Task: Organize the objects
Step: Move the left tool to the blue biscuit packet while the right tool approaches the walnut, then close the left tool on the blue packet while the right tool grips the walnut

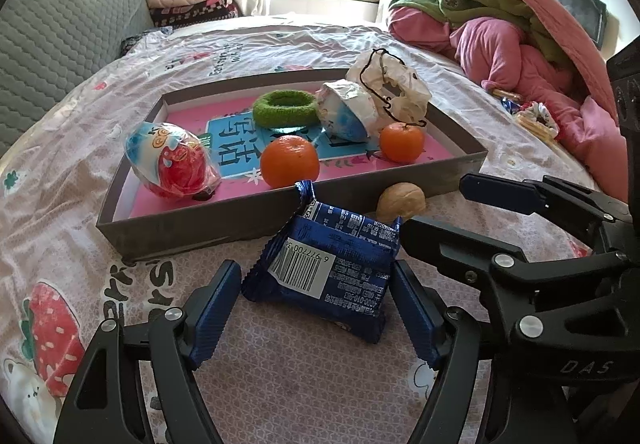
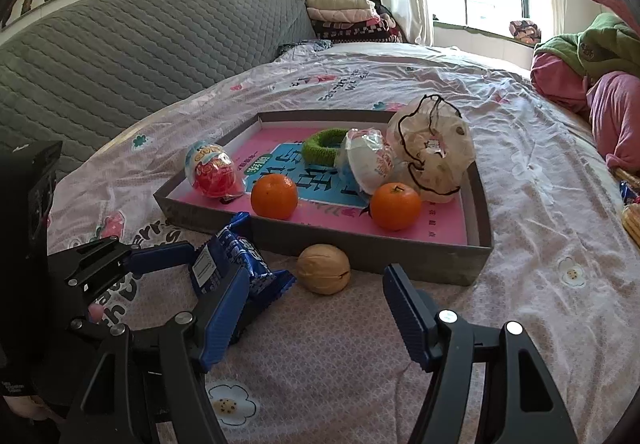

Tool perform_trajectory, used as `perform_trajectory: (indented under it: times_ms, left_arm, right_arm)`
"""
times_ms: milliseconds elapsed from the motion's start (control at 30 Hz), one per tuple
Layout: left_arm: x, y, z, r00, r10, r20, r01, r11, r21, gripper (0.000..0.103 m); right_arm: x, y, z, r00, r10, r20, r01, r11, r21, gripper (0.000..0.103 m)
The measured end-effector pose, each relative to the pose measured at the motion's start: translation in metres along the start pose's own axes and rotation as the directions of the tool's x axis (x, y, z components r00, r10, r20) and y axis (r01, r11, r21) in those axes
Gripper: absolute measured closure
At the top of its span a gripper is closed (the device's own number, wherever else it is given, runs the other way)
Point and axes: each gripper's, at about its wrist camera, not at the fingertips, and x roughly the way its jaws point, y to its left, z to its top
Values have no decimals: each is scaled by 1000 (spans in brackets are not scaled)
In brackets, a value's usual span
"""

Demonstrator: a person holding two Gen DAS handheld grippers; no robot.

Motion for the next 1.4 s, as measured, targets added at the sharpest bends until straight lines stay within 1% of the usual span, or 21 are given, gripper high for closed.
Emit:
perform_trajectory:
  times_ms: [100,167,200,267,467,767,1067,1133,1200,1333,1400]
  left_arm:
    - [1,3,0,1000,12,0,-12,1000,-12,25]
    - [4,6,0,999,40,-14,-41,999,-25,25]
    - [7,9,0,999,41,-25,-42,998,-36,25]
    - [8,15,-1,1000,12,-28,-14,997,-70,25]
    - [7,13,-2,1000,20,-22,-21,998,-52,25]
    - [4,22,-4,999,51,-15,-52,996,-70,25]
    - [5,30,-4,997,80,-16,-81,994,-74,25]
    - [4,33,-4,997,81,-14,-81,993,-86,25]
    - [4,37,-3,996,84,-15,-85,991,-99,25]
    - [6,45,-3,997,77,-22,-80,987,-137,25]
    - [7,45,-2,997,78,-23,-81,987,-140,26]
  right_arm:
    - [4,-2,1,1000,-2,-10,3,1000,16,34]
    - [6,-3,1,1000,-9,-15,9,1000,26,34]
    - [7,-3,1,1000,-9,-17,10,999,32,34]
    - [9,-4,1,1000,-6,-23,7,999,41,34]
    - [17,-5,1,999,-28,-42,31,998,55,34]
    - [25,-11,1,997,-48,-62,54,995,89,35]
    - [34,-5,4,995,-55,-81,62,995,79,43]
    - [37,-4,4,993,-71,-95,78,994,71,48]
    - [41,-3,4,990,-89,-108,96,993,63,51]
    - [41,-5,4,990,-88,-106,96,993,71,54]
    - [39,-7,3,991,-85,-103,94,992,84,57]
